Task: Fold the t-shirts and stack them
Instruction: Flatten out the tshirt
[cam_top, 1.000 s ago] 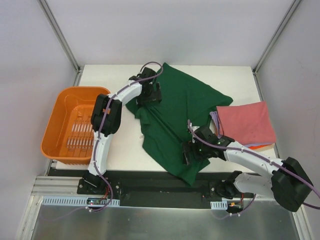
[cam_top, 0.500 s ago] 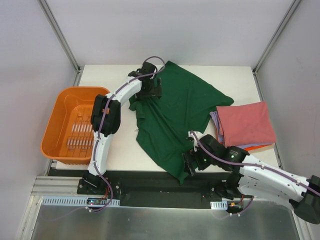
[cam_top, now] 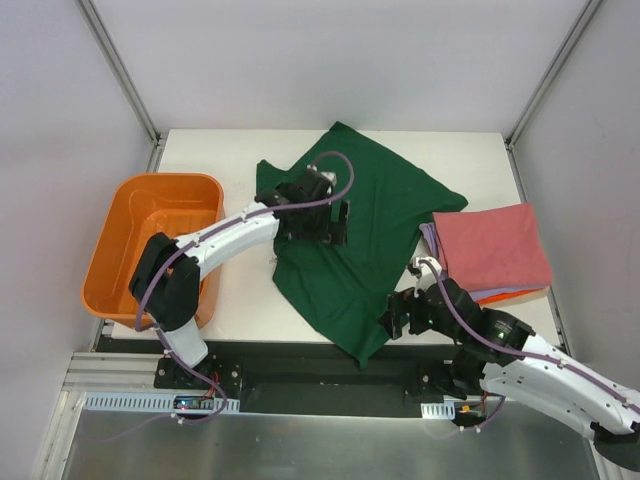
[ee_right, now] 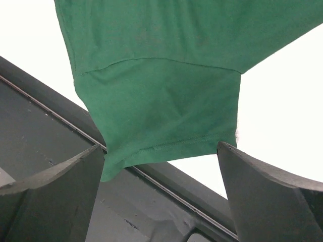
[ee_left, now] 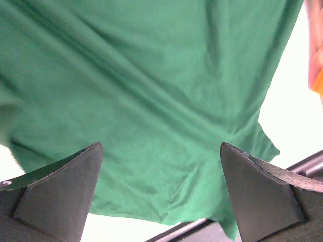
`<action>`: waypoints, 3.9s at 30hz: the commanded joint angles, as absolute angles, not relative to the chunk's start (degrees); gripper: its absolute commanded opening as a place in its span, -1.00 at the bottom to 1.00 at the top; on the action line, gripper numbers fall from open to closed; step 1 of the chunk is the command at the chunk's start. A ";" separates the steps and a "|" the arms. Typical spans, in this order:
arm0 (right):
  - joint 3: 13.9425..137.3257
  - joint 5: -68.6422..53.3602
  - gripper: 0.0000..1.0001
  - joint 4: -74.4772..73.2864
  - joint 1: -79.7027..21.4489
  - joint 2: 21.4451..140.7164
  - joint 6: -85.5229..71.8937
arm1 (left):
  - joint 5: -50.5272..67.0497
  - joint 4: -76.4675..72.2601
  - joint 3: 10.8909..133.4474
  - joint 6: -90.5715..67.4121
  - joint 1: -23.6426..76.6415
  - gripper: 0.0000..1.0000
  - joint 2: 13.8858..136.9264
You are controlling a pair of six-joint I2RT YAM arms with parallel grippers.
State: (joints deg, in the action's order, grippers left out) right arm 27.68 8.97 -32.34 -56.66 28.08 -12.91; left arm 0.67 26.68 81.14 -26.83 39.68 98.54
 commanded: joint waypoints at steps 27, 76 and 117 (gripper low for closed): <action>47.98 -6.49 0.92 -15.65 -40.29 73.19 7.66 | 2.40 22.40 84.52 -27.08 19.61 0.98 119.34; 60.29 4.20 0.98 -26.36 -52.56 90.71 -19.43 | -0.54 18.63 58.09 -28.48 9.58 0.98 97.03; 34.45 14.15 0.92 -28.39 -38.93 69.53 -17.06 | 7.38 26.54 26.19 -42.62 22.75 0.98 56.88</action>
State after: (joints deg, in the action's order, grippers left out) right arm 35.27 12.25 -26.44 -39.44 72.71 -17.32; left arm 7.46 19.31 27.44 -38.81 19.84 60.20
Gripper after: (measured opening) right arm 0.959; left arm 0.990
